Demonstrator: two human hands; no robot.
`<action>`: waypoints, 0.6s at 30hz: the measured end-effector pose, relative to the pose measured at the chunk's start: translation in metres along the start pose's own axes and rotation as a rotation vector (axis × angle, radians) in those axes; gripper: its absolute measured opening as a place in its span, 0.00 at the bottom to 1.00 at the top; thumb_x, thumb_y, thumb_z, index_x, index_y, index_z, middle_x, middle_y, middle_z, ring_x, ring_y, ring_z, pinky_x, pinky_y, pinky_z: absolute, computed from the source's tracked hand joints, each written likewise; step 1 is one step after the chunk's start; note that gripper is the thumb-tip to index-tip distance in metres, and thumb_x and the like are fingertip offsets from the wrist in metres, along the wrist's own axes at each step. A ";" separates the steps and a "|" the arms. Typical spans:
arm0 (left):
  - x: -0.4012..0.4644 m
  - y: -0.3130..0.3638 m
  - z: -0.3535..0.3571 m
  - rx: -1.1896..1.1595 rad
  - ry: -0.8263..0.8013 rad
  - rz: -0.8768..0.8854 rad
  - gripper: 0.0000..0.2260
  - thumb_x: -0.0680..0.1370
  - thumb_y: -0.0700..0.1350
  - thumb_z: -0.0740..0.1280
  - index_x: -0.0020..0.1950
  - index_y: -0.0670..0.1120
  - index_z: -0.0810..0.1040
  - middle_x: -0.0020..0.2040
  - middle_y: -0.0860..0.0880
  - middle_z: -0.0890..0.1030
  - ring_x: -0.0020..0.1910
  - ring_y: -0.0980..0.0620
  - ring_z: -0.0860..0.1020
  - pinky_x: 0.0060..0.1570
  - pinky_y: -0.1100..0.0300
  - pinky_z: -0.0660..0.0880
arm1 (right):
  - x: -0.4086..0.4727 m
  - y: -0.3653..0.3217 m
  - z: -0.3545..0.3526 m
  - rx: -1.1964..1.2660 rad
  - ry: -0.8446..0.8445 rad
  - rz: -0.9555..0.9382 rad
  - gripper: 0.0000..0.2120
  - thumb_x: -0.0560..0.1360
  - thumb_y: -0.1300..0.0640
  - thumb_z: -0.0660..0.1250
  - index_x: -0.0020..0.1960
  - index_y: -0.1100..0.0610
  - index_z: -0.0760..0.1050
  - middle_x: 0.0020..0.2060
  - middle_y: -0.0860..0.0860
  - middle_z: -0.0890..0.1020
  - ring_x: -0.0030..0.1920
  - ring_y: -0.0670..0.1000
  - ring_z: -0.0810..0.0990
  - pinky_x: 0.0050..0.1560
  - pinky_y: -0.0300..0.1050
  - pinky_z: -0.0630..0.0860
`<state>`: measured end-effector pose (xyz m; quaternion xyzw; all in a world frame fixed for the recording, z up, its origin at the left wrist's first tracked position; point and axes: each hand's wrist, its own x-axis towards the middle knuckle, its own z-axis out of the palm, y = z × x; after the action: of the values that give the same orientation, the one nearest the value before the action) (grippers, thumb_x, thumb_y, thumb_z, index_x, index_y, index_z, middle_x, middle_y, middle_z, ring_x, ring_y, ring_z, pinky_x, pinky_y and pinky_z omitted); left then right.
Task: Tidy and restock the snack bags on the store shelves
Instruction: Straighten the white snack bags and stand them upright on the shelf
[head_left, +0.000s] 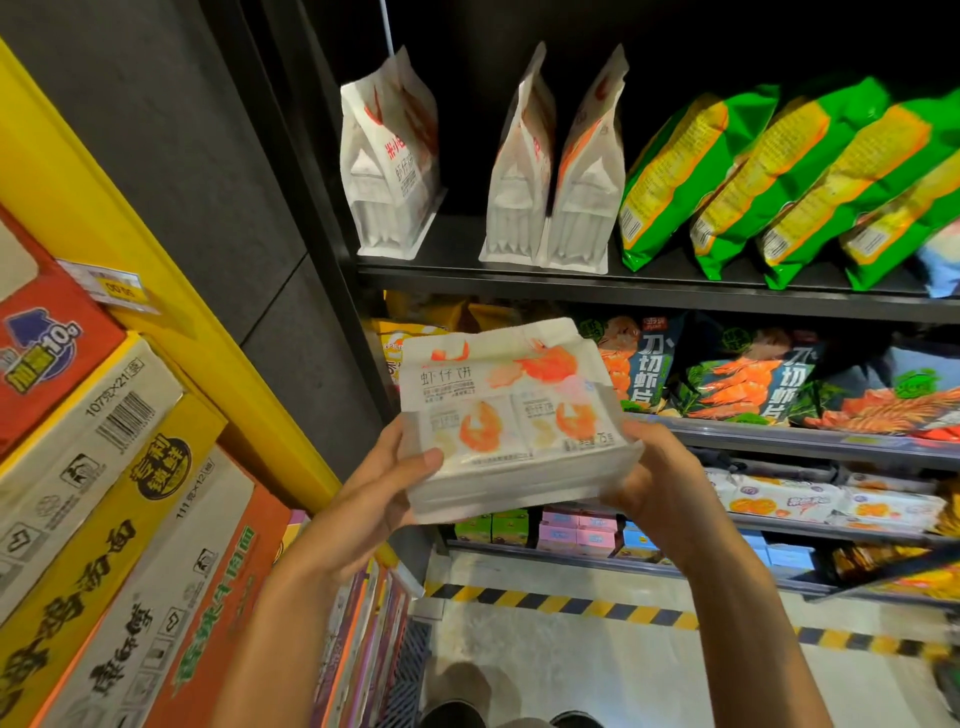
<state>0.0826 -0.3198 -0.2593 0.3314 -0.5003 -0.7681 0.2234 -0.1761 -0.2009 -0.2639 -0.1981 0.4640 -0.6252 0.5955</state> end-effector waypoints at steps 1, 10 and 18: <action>-0.002 0.004 0.001 0.004 0.005 0.013 0.36 0.73 0.49 0.73 0.79 0.56 0.62 0.70 0.51 0.80 0.67 0.47 0.80 0.59 0.47 0.82 | 0.000 0.002 0.000 0.055 0.002 0.035 0.22 0.80 0.54 0.57 0.72 0.58 0.74 0.63 0.58 0.83 0.62 0.59 0.84 0.54 0.55 0.85; -0.001 0.013 -0.006 0.024 -0.003 -0.018 0.31 0.79 0.57 0.66 0.79 0.66 0.58 0.71 0.56 0.78 0.69 0.49 0.78 0.64 0.39 0.78 | 0.001 0.011 0.007 0.061 -0.017 0.148 0.25 0.79 0.43 0.57 0.71 0.54 0.75 0.64 0.56 0.83 0.63 0.56 0.83 0.54 0.54 0.84; -0.006 0.014 -0.015 -0.025 -0.038 0.053 0.49 0.65 0.54 0.84 0.80 0.59 0.60 0.71 0.48 0.78 0.70 0.45 0.77 0.58 0.51 0.81 | 0.005 0.008 0.004 -0.028 0.019 -0.122 0.24 0.83 0.51 0.64 0.78 0.50 0.68 0.71 0.53 0.78 0.69 0.59 0.79 0.64 0.67 0.77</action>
<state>0.0976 -0.3307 -0.2494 0.3004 -0.5034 -0.7743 0.2384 -0.1695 -0.2063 -0.2696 -0.2284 0.4656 -0.6555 0.5489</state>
